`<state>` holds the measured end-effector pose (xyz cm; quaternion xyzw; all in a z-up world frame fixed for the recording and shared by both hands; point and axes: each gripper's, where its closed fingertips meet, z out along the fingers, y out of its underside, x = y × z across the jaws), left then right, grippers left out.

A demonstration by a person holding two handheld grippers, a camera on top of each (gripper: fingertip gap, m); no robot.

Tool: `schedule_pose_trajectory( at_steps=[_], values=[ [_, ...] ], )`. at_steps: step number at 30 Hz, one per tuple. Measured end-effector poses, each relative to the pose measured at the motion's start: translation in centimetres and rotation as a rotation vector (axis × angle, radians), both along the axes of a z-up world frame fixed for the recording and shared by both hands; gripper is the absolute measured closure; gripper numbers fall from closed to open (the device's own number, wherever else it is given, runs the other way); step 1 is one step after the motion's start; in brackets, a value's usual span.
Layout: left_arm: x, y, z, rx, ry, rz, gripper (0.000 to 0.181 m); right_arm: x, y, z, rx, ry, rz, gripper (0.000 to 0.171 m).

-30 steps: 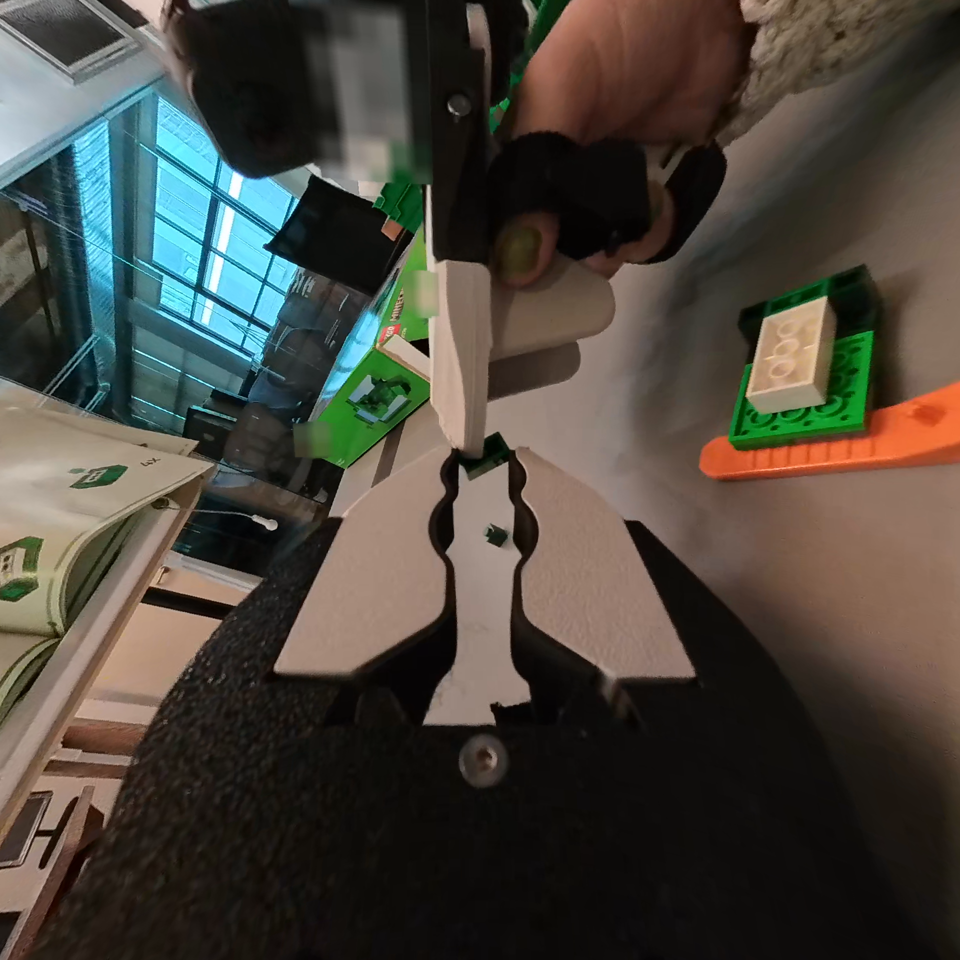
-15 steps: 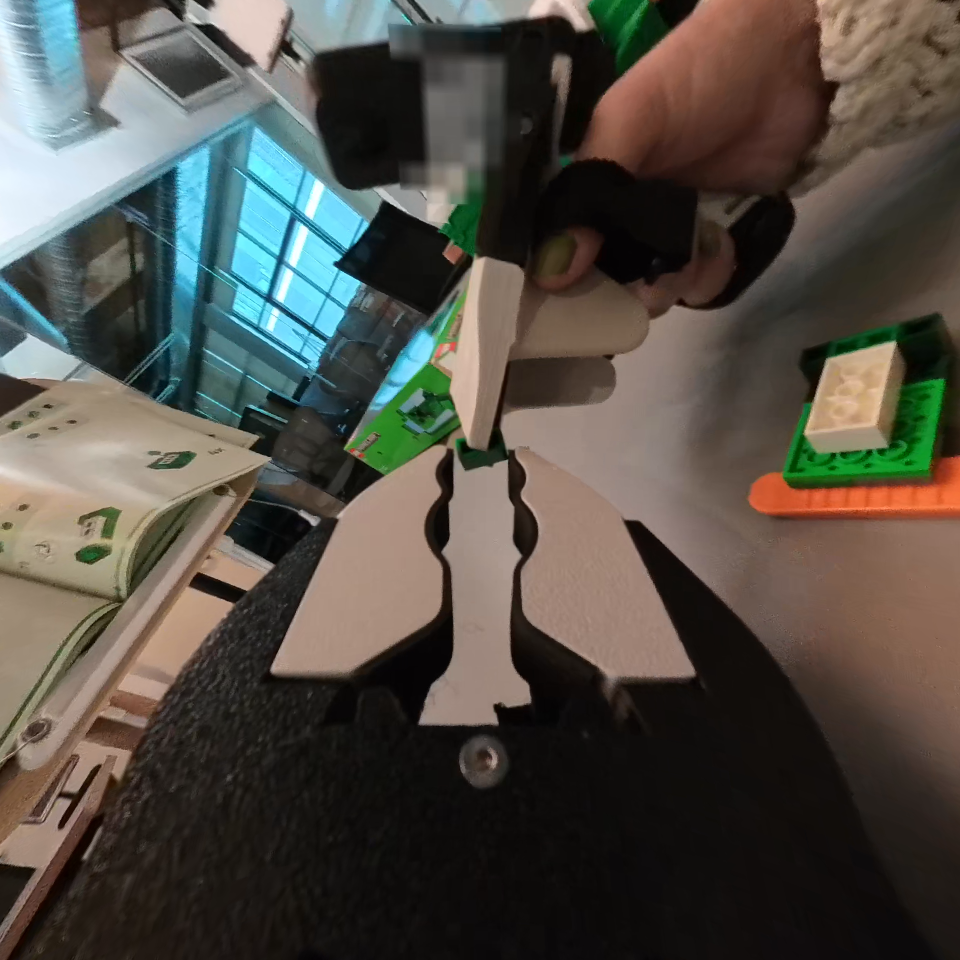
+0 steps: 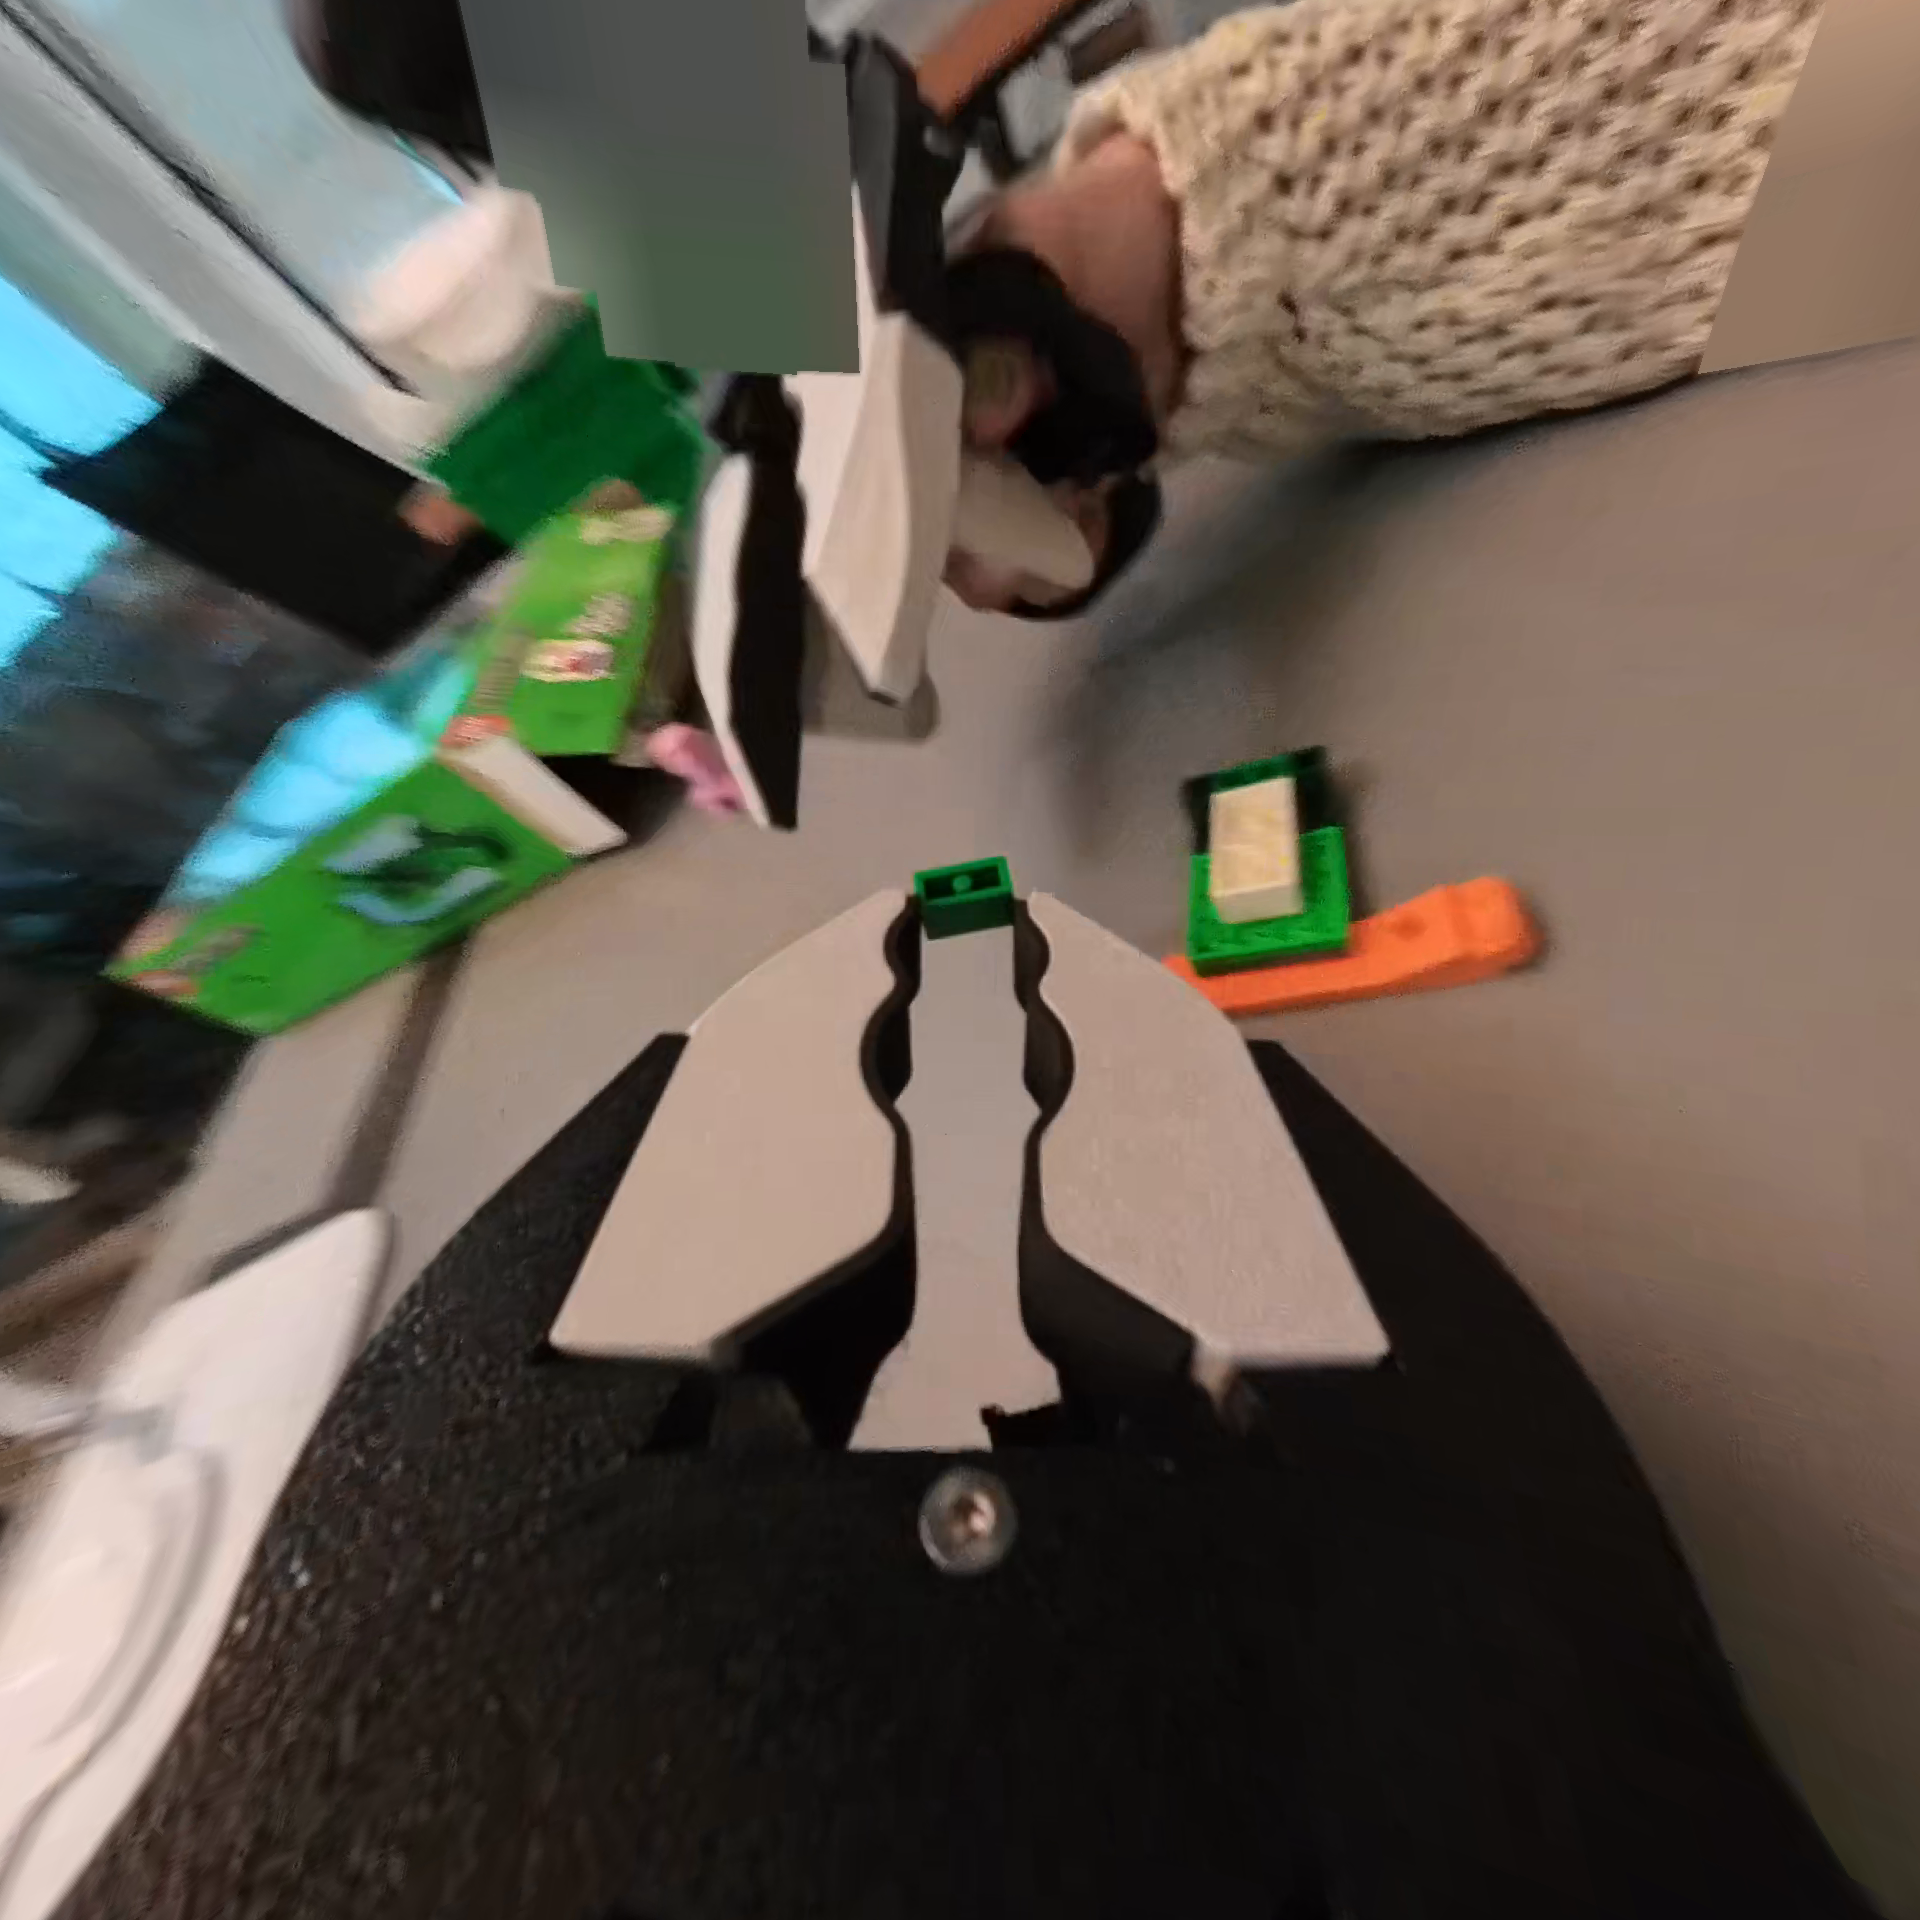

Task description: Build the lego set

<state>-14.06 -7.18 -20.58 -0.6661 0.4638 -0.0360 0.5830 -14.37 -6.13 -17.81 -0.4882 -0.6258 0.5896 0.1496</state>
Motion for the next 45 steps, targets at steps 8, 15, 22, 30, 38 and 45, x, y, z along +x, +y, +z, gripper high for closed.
schedule_pose_trajectory(
  at_steps=[8,15,22,30,38,45],
  values=[
    [2.2,-2.5,-2.8,-0.425,0.017,-0.133,0.165,4.7,-2.7,-5.6,0.581,-0.115,0.089,0.150],
    [3.2,-2.4,-3.5,-0.471,0.075,-0.121,0.165,4.8,-3.5,-7.6,0.711,-0.194,0.147,0.149],
    [3.5,-2.4,-3.8,-0.510,0.025,-0.144,0.165,4.8,-3.2,-7.9,0.764,-0.206,0.133,0.155],
    [3.5,-2.5,-4.5,-0.553,0.016,-0.150,0.165,4.8,-3.2,-7.8,0.754,-0.190,0.140,0.155],
    [3.5,-2.6,-4.8,-0.559,0.047,-0.152,0.165,4.7,-3.3,-7.8,0.747,-0.174,0.147,0.155],
    [3.5,-2.8,-4.8,-0.583,0.045,-0.152,0.164,4.6,-3.4,-7.8,0.735,-0.168,0.151,0.155]
  ],
)
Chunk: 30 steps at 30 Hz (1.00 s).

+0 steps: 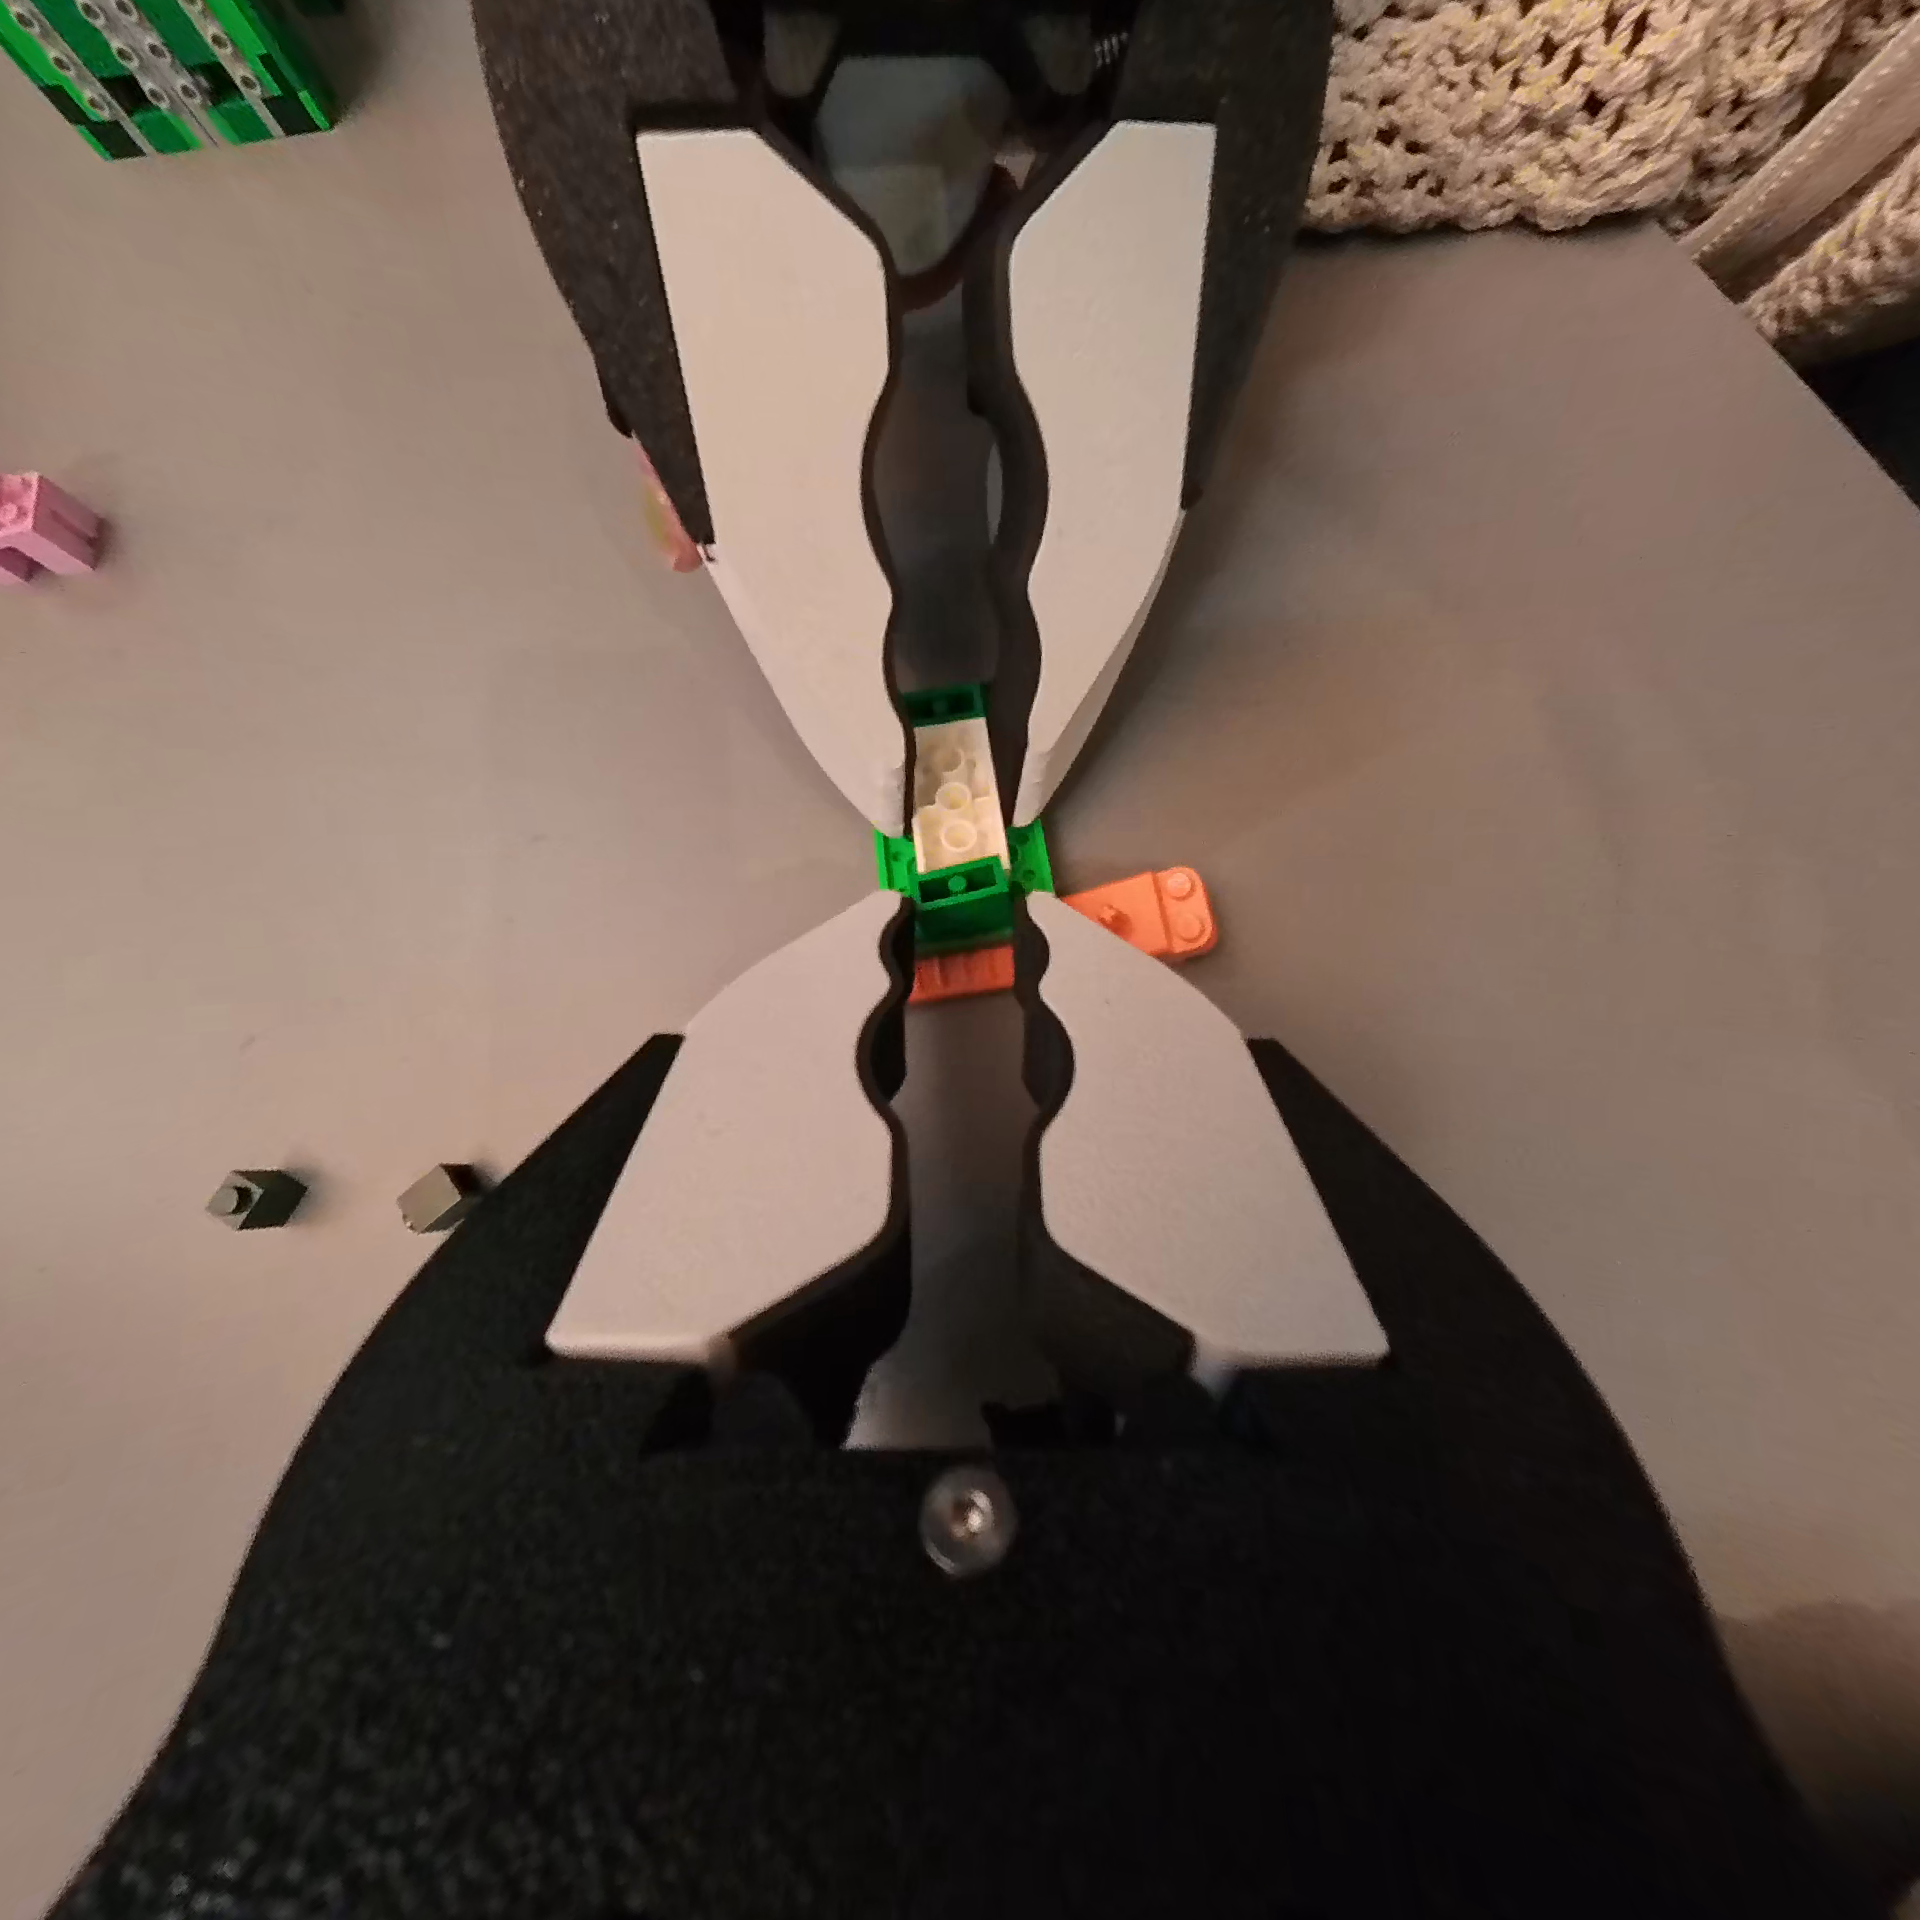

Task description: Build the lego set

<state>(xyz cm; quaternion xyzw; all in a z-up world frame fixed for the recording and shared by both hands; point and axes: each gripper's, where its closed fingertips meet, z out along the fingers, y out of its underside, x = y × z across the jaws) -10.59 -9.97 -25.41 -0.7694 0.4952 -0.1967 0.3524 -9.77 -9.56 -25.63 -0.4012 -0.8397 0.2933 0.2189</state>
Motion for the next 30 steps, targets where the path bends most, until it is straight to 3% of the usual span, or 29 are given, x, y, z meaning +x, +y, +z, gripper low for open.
schedule_pose_trajectory(
  at_steps=[19,22,27,30],
  values=[
    [-1.0,-0.3,1.1,-0.012,-0.054,0.010,0.154,-0.1,0.4,-0.1,-0.007,0.005,-0.010,0.155],
    [-0.9,0.2,2.4,0.107,-0.098,-0.002,0.147,0.0,0.7,0.0,-0.009,-0.004,-0.019,0.155],
    [-1.6,1.9,4.8,0.487,-0.122,0.064,0.132,0.2,1.4,1.4,-0.059,0.010,-0.039,0.154],
    [-2.4,2.3,5.8,0.647,-0.087,0.121,0.113,0.3,1.5,2.8,-0.128,0.030,-0.041,0.155]
  ],
)
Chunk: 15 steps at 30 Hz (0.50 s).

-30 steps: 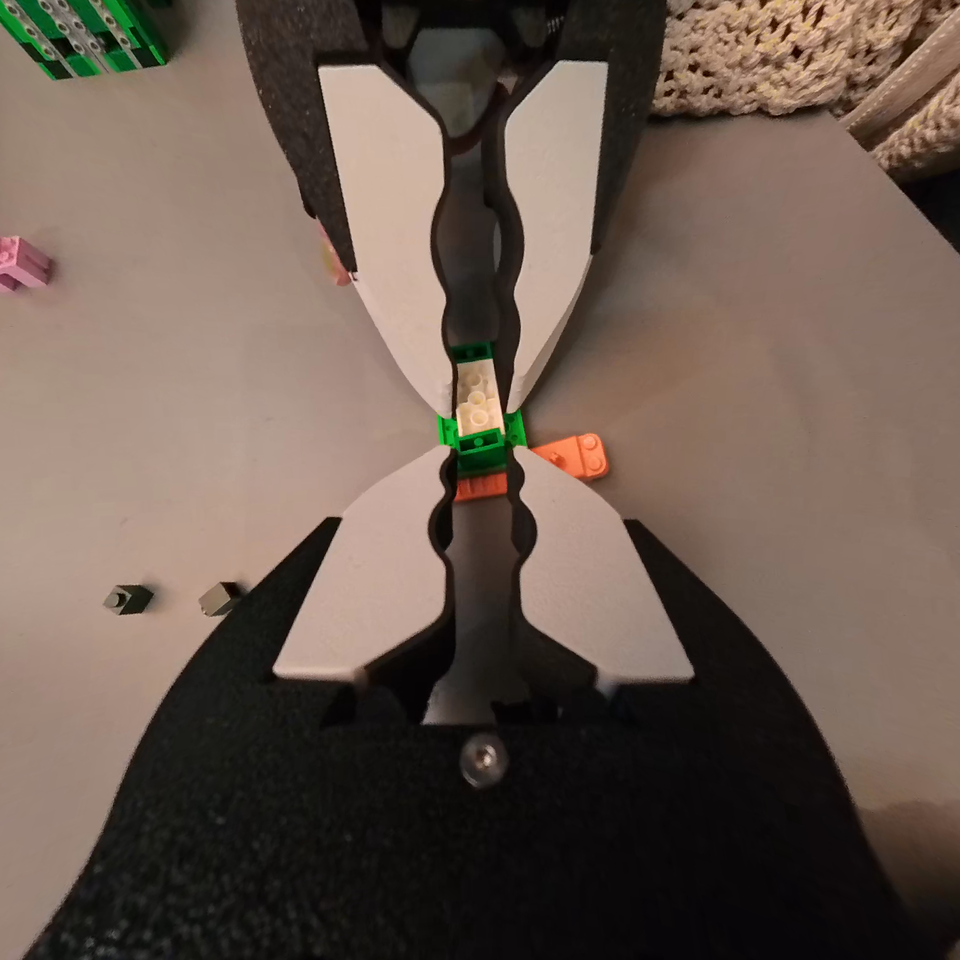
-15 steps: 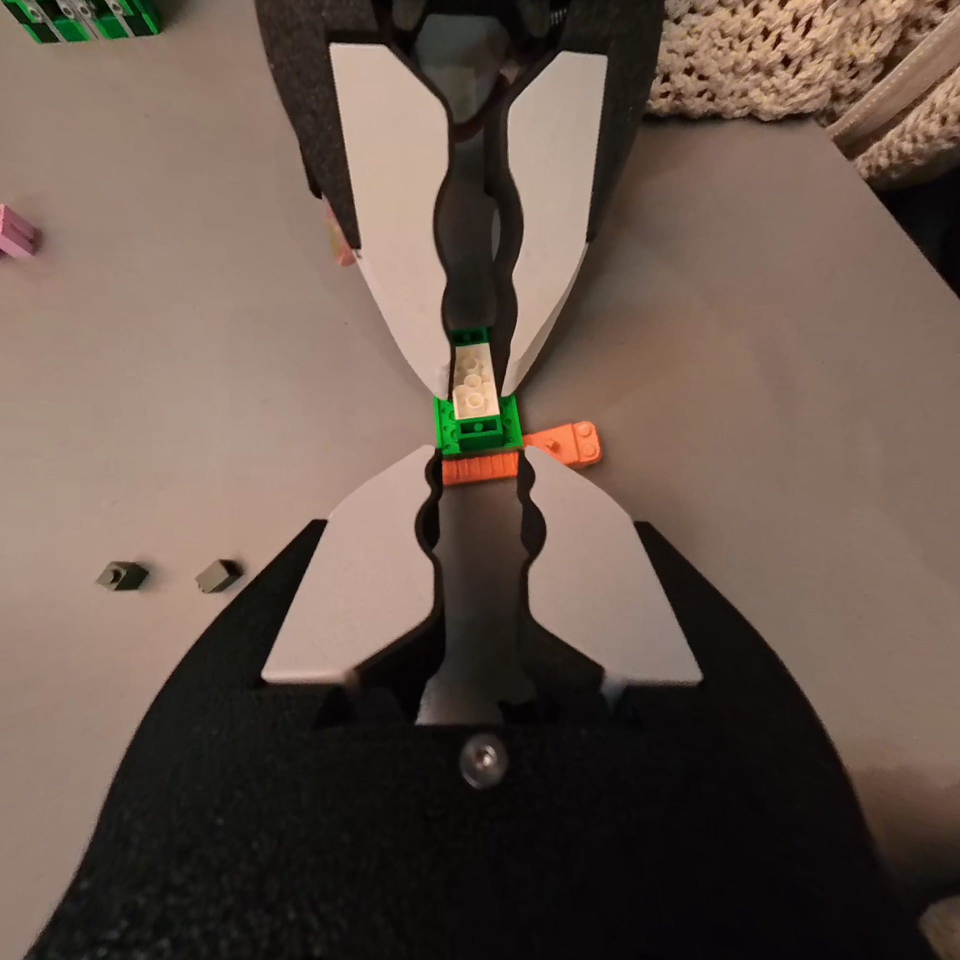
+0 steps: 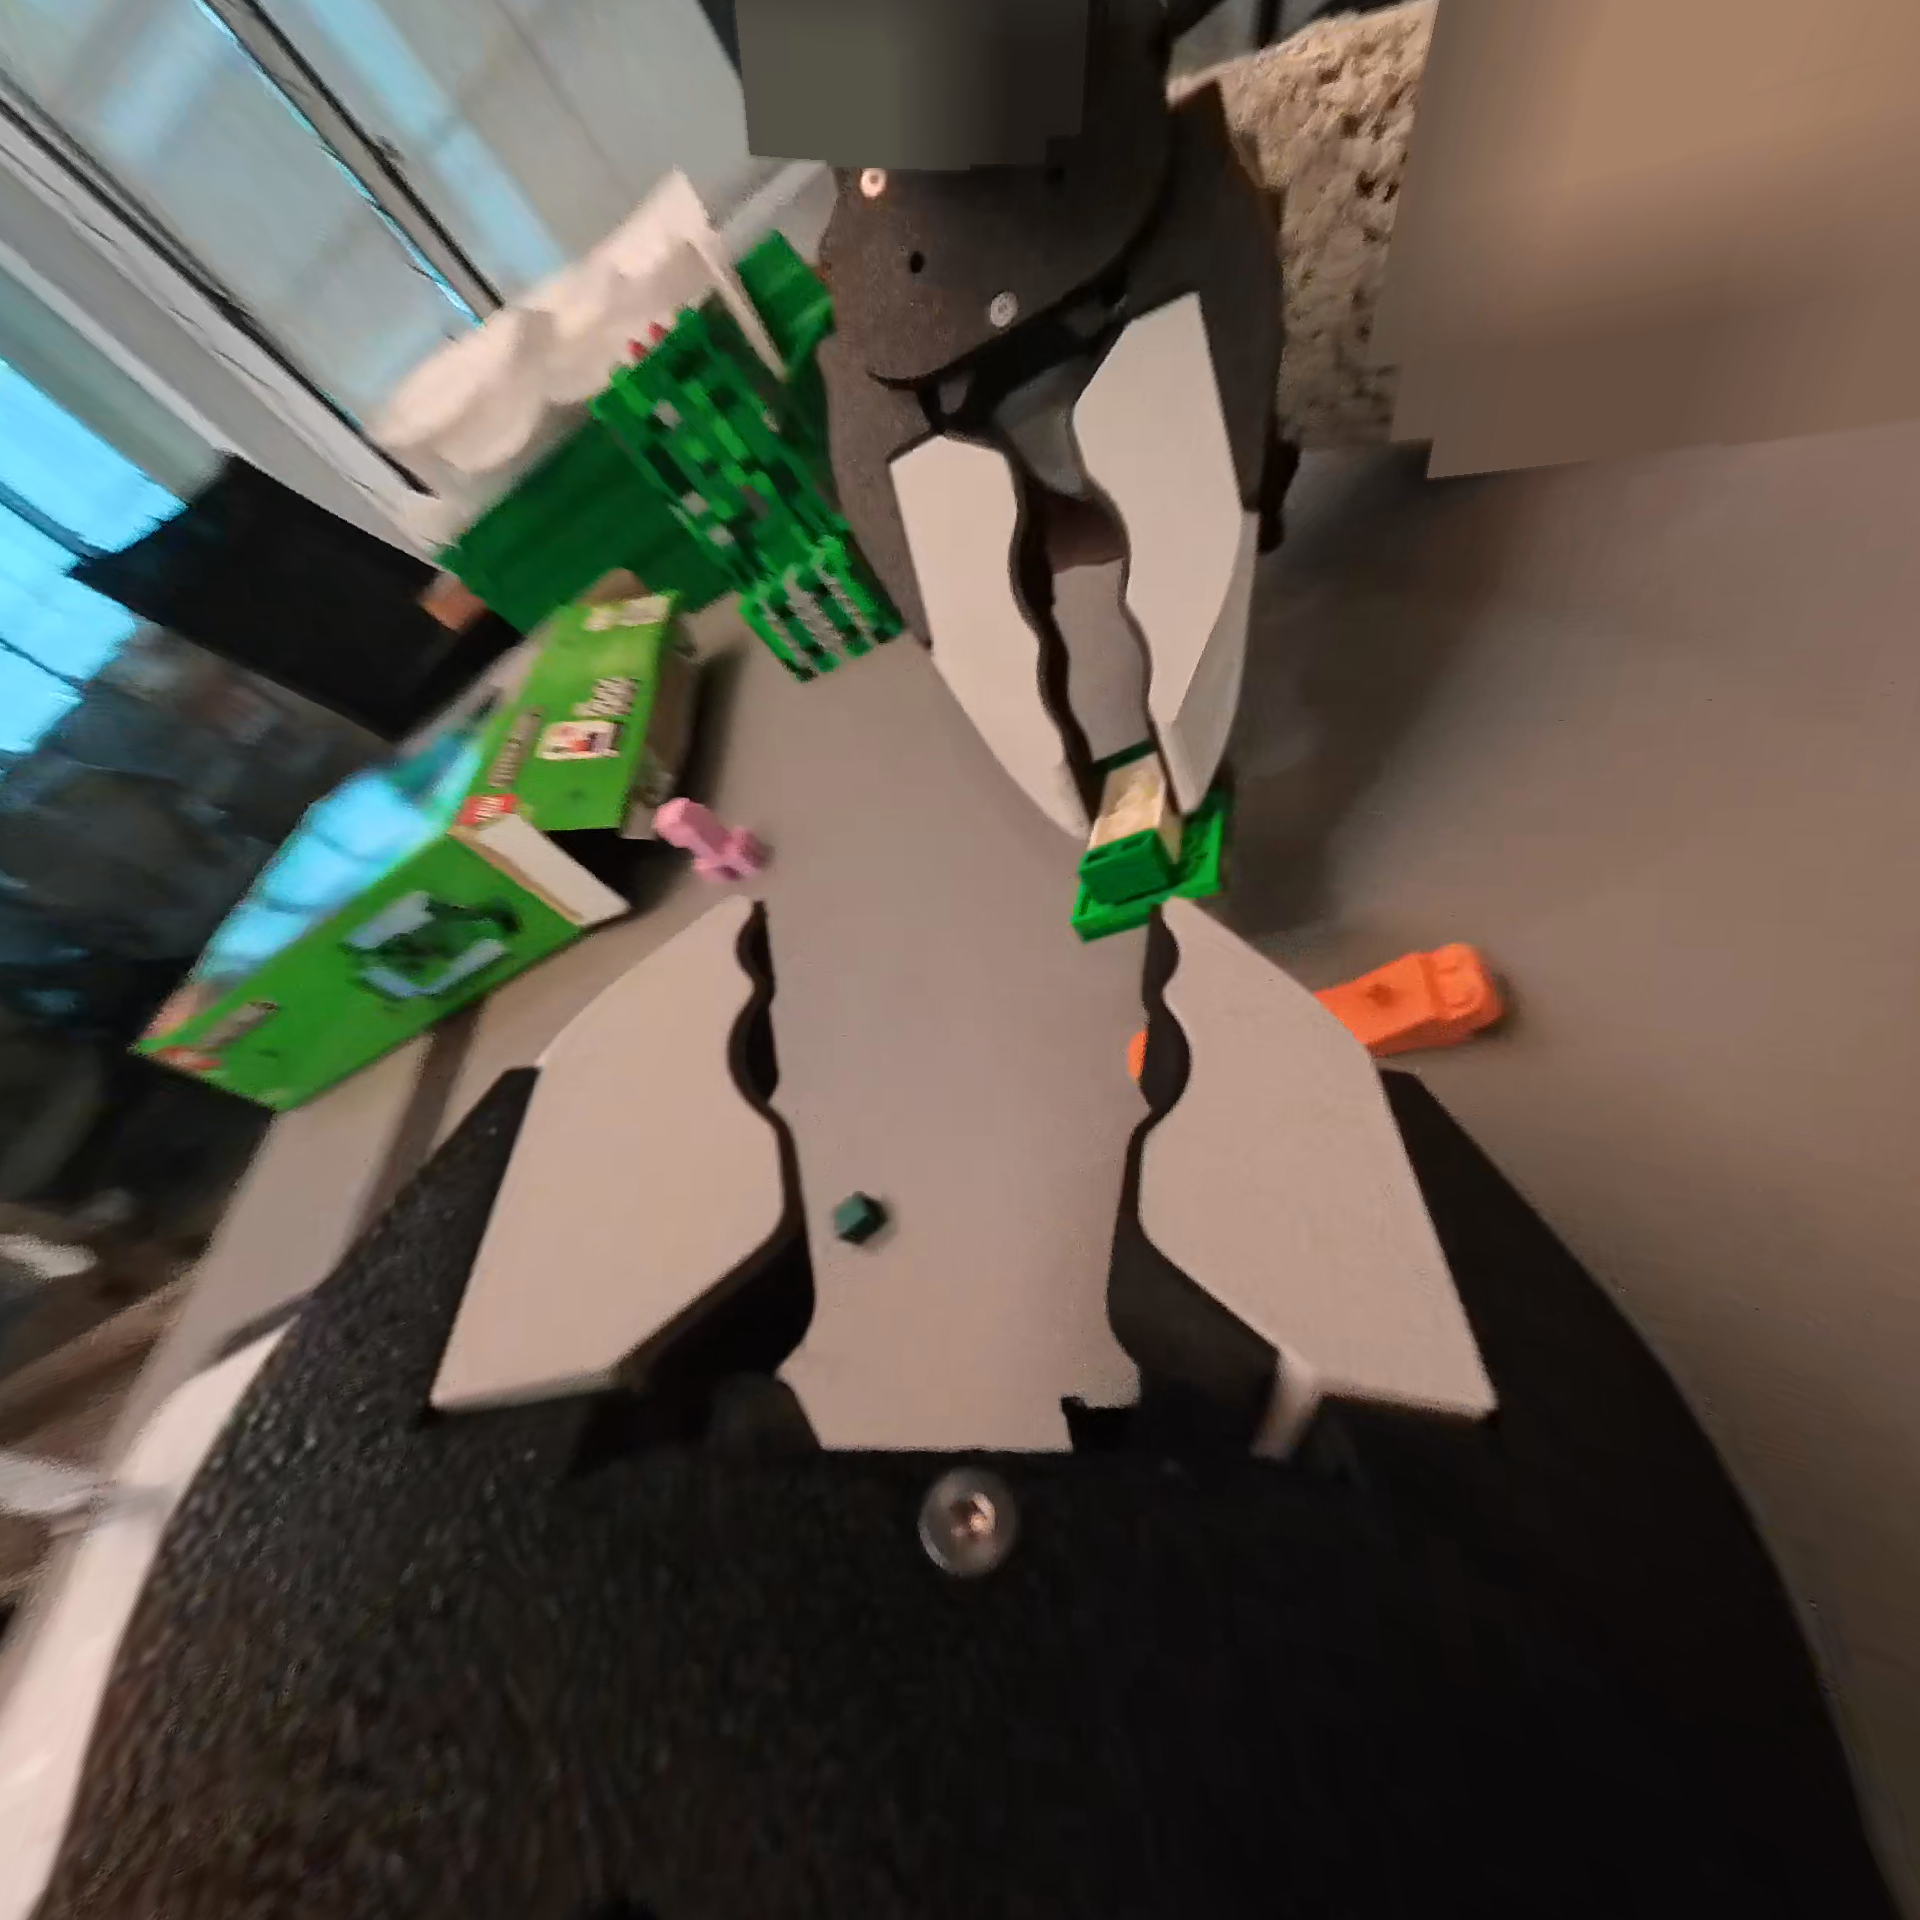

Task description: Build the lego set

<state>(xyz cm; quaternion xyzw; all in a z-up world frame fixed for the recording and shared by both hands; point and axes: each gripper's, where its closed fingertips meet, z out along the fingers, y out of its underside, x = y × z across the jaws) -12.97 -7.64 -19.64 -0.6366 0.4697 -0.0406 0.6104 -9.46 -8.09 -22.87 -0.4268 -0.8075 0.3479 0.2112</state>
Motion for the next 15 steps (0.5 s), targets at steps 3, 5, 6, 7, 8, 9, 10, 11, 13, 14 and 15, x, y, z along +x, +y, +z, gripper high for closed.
schedule_pose_trajectory(
  at_steps=[3,5,6,7,8,9,10,11,13,14,15],
  values=[
    [0.0,0.1,0.4,0.184,0.155,0.058,0.106,0.0,-0.2,0.7,-0.044,-0.005,0.011,0.155],
    [0.7,0.0,-0.3,0.275,0.294,0.065,0.111,0.0,-0.4,0.7,-0.055,-0.017,0.025,0.155],
    [1.3,-0.2,-0.8,0.297,0.346,0.043,0.115,0.0,-0.5,0.7,-0.060,-0.024,0.032,0.155],
    [1.9,-0.4,-1.3,0.311,0.378,0.030,0.117,0.0,-0.7,0.7,-0.067,-0.033,0.039,0.155],
    [2.3,-0.5,-1.5,0.318,0.392,0.017,0.118,0.0,-0.9,0.6,-0.073,-0.040,0.045,0.155],
    [2.6,-0.6,-1.7,0.314,0.392,0.001,0.120,0.0,-1.0,0.6,-0.078,-0.047,0.050,0.155],
    [2.8,-0.6,-1.6,0.317,0.387,0.000,0.120,0.0,-1.1,0.6,-0.082,-0.053,0.055,0.155],
    [2.8,-0.6,-1.5,0.324,0.389,0.004,0.122,0.0,-1.2,0.6,-0.086,-0.058,0.058,0.155],
    [3.0,-0.7,-1.7,0.332,0.401,-0.005,0.127,0.0,-1.5,0.7,-0.099,-0.064,0.065,0.155],
    [3.1,-0.8,-1.8,0.341,0.417,-0.010,0.130,0.0,-1.6,0.8,-0.108,-0.064,0.071,0.155],
    [3.3,-0.9,-1.9,0.352,0.435,-0.018,0.134,0.0,-1.8,1.0,-0.117,-0.062,0.076,0.154]
  ],
)
